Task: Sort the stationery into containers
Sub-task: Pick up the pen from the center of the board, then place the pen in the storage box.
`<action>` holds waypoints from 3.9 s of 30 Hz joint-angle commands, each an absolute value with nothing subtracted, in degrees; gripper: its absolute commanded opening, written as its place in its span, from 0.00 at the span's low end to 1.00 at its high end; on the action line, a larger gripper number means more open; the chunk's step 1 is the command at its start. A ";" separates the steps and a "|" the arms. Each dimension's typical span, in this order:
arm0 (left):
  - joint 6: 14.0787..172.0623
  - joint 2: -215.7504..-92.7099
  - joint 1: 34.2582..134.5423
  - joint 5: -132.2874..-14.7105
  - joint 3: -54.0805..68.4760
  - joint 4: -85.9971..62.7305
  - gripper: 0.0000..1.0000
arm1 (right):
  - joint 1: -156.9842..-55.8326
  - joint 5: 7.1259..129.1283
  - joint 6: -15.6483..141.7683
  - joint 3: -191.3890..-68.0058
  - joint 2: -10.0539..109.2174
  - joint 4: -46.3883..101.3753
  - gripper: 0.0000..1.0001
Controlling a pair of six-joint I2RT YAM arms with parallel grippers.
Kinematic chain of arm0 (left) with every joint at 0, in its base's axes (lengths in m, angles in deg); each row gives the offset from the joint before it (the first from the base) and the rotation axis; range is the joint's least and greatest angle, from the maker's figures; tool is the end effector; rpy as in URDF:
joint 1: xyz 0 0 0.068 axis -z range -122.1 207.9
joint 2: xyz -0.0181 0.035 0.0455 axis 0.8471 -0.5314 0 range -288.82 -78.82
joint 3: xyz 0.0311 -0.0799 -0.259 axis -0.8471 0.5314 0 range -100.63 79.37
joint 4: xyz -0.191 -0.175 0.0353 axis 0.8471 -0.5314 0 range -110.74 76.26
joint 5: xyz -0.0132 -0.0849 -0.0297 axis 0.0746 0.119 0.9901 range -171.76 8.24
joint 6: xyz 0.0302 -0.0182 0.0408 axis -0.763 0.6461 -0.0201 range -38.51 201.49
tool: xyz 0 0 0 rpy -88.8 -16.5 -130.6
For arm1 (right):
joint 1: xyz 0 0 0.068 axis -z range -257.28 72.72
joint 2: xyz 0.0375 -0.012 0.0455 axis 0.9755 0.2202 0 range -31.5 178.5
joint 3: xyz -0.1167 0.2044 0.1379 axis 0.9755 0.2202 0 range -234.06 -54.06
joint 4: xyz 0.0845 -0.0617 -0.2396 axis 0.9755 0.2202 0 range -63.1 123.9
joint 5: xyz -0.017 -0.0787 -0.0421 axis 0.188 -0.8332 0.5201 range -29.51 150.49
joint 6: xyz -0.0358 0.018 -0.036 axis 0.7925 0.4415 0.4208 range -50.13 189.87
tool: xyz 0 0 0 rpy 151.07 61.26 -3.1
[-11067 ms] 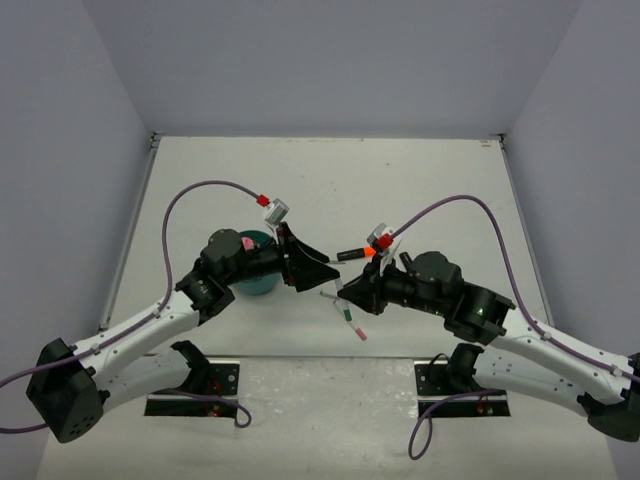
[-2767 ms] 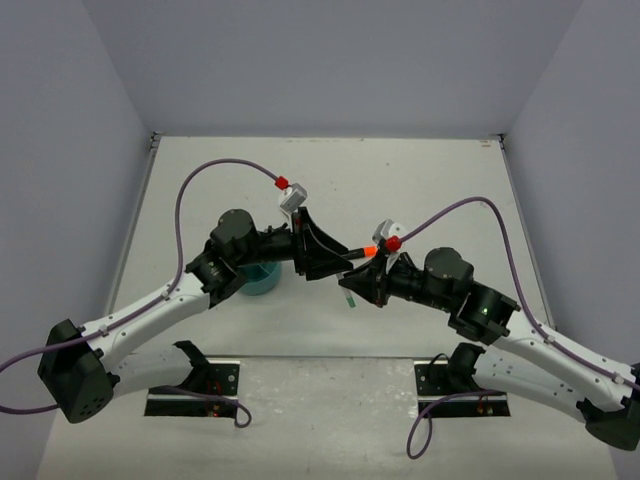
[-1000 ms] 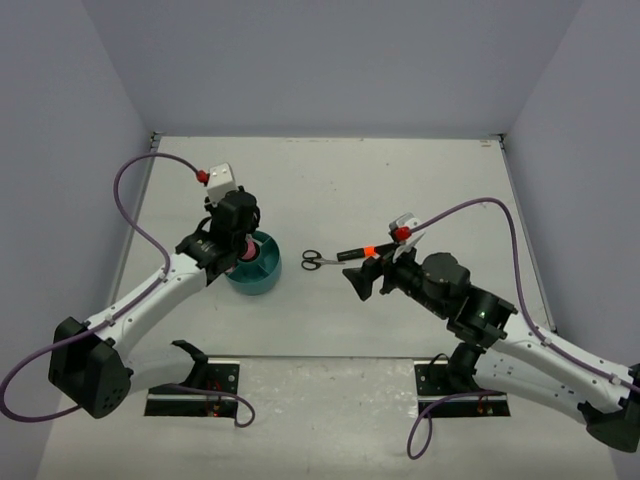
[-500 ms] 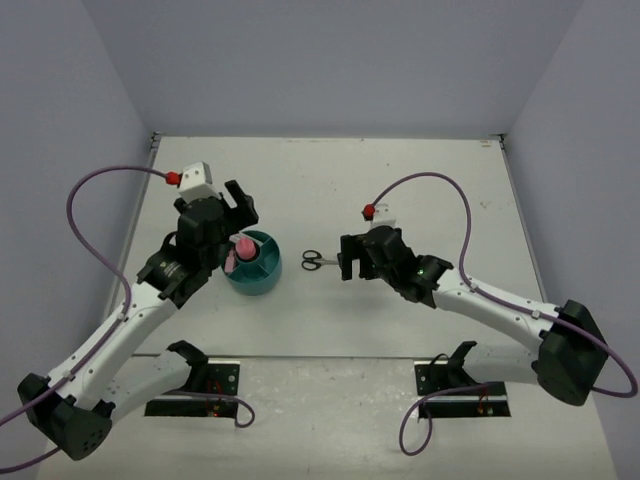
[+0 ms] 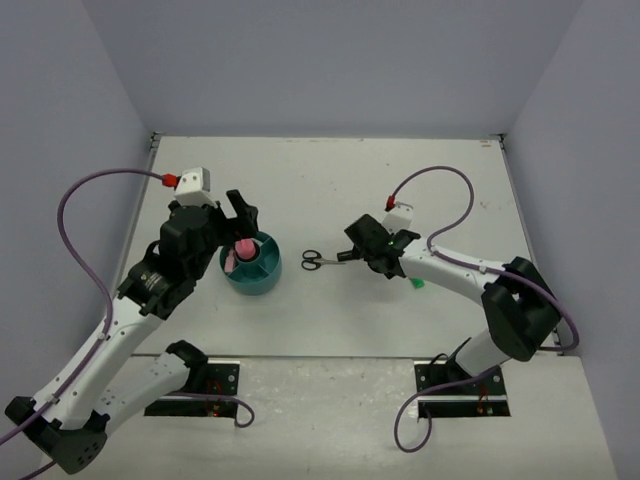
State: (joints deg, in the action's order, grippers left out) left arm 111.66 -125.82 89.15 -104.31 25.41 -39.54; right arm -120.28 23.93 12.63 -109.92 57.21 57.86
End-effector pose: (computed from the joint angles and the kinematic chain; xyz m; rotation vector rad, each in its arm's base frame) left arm 0.1584 -0.0802 0.3613 -0.2491 1.8732 -0.3628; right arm 0.2321 0.1875 0.2029 0.4746 2.3294 -0.0788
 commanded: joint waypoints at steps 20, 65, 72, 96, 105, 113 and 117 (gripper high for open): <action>104.40 -128.20 89.01 -94.45 25.34 -42.13 1.00 | -98.37 55.37 37.44 -105.44 58.99 50.56 0.74; 123.40 -132.21 96.89 -61.07 33.36 -10.68 1.00 | -121.57 58.87 43.72 -97.91 18.19 40.86 0.00; 126.71 -137.72 103.27 -66.22 31.52 -3.58 0.92 | -128.29 57.37 43.07 -98.13 14.76 38.06 0.00; 125.02 -143.25 104.35 -69.57 29.30 -5.14 0.00 | -134.76 50.88 43.37 -100.82 18.85 34.95 0.20; 116.79 -141.07 104.34 -94.51 23.53 -21.66 0.00 | -134.67 43.25 42.19 -100.60 17.27 41.11 0.87; 113.18 -142.89 102.67 -119.89 19.10 -32.77 0.00 | -134.63 38.12 41.84 -96.13 9.87 42.37 0.98; 112.28 -145.53 99.50 -123.31 19.79 -32.31 0.00 | -134.59 38.02 41.41 -95.09 9.88 42.67 0.99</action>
State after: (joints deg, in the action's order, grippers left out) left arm 114.97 -143.35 102.12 -113.00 20.63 -29.63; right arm -134.62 40.77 42.40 -96.25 9.44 42.38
